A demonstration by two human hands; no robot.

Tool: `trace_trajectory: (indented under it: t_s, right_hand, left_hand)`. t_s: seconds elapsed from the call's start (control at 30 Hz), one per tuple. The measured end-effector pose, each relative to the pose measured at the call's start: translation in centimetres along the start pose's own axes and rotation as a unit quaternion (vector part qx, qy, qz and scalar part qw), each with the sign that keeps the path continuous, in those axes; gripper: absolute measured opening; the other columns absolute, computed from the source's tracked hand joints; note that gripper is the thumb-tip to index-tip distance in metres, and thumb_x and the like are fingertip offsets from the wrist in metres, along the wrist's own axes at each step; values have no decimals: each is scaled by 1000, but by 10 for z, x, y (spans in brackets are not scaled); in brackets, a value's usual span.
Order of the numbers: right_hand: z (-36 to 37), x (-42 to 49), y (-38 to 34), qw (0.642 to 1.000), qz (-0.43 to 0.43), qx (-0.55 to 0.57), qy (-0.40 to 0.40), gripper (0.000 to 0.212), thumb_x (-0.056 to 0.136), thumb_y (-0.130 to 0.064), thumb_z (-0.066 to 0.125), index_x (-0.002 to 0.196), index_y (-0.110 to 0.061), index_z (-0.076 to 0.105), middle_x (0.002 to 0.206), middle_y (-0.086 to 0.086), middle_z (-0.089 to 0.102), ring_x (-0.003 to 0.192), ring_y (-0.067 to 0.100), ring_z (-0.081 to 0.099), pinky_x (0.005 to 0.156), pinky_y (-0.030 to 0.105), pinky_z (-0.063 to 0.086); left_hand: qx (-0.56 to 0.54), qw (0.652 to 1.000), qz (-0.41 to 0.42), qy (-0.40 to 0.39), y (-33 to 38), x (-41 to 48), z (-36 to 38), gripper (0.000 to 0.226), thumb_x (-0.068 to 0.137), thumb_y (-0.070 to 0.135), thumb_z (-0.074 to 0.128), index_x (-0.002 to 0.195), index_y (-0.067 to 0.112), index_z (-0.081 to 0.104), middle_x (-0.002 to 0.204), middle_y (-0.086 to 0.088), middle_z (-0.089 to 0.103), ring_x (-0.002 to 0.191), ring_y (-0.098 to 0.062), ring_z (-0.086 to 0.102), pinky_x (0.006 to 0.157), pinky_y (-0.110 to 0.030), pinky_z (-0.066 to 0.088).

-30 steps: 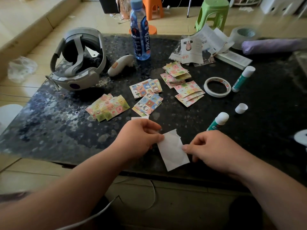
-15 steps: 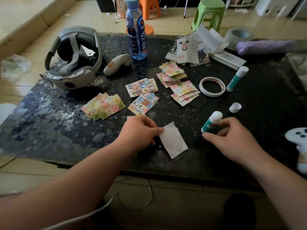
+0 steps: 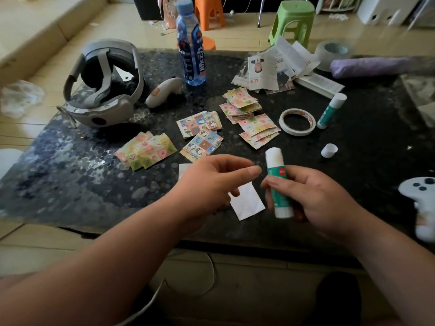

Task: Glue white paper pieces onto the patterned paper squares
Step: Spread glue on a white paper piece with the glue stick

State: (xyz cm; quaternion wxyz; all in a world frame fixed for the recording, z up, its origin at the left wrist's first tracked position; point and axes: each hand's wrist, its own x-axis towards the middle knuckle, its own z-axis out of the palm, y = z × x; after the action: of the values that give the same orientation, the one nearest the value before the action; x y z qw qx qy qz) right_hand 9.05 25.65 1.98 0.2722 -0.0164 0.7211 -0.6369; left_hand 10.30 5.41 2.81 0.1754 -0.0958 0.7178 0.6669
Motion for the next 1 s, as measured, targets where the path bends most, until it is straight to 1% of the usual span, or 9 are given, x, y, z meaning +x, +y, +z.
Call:
trace_trajectory:
  t_s: [0.13,0.3,0.43,0.53,0.6,0.77,0.87,0.93,1.0]
  right_hand:
    - [4,-12,-1,986,-55,75,-136,34,88,-41,66,98,-9,74,64,13,58,57,25,48,54,28,40]
    - [3,-12,-1,969,-65,148,-186,67,78,-54,78,99,8,63,55,11,49,49,18,41,49,32,30]
    - [5,-8,1,966,-62,225,-110,52,64,-43,89,95,-5,69,58,8,47,48,16,30,44,27,19]
    - [8,-5,1,947,-50,316,-36,32,64,-30,88,86,-12,74,66,5,48,51,11,37,41,21,28]
    - [14,-5,1,935,-27,354,-13,13,76,-24,76,81,-13,75,68,4,48,54,10,41,43,20,32]
    - [25,0,0,960,-21,270,74,19,80,-27,71,85,-8,68,66,5,46,56,12,41,50,25,30]
    - [9,12,-2,962,-23,190,194,20,86,-29,75,81,-12,66,62,2,51,55,13,45,51,26,33]
    - [-3,18,-4,966,-19,86,245,22,91,-33,74,81,-14,67,59,-2,56,56,12,50,52,27,39]
    - [-10,23,-4,970,-23,14,243,25,90,-36,74,83,-13,69,59,-2,60,57,13,54,55,30,44]
  left_hand:
    - [-118,981,1,-151,5,-9,0,29,84,25,75,110,13,74,76,2,59,66,-7,46,60,-26,30]
    - [-193,964,40,-180,3,-15,5,17,86,17,73,102,11,75,73,-2,55,64,-9,44,58,-25,27]
    - [-202,975,49,-80,3,-11,8,7,76,19,78,83,18,77,69,2,59,56,-8,39,53,-24,25]
    - [-167,985,34,-1,-6,-6,9,21,65,29,90,79,20,78,73,-1,59,58,-10,38,54,-26,27]
    - [-180,983,28,12,-12,-6,16,24,61,30,87,79,18,76,68,0,56,57,-10,39,53,-25,30]
    - [-193,981,7,-10,-20,-7,32,30,67,22,88,91,14,73,68,5,66,56,-10,48,53,-25,36]
    - [58,998,11,-8,-27,-5,27,39,78,42,85,112,30,69,90,13,72,68,-3,60,64,-25,48]
    - [336,937,94,-5,-36,-4,24,35,89,51,70,120,38,64,103,19,64,85,2,56,78,-21,49]
    - [492,854,164,-28,-41,-5,21,32,97,50,58,124,34,65,116,18,57,107,-1,48,95,-26,45]
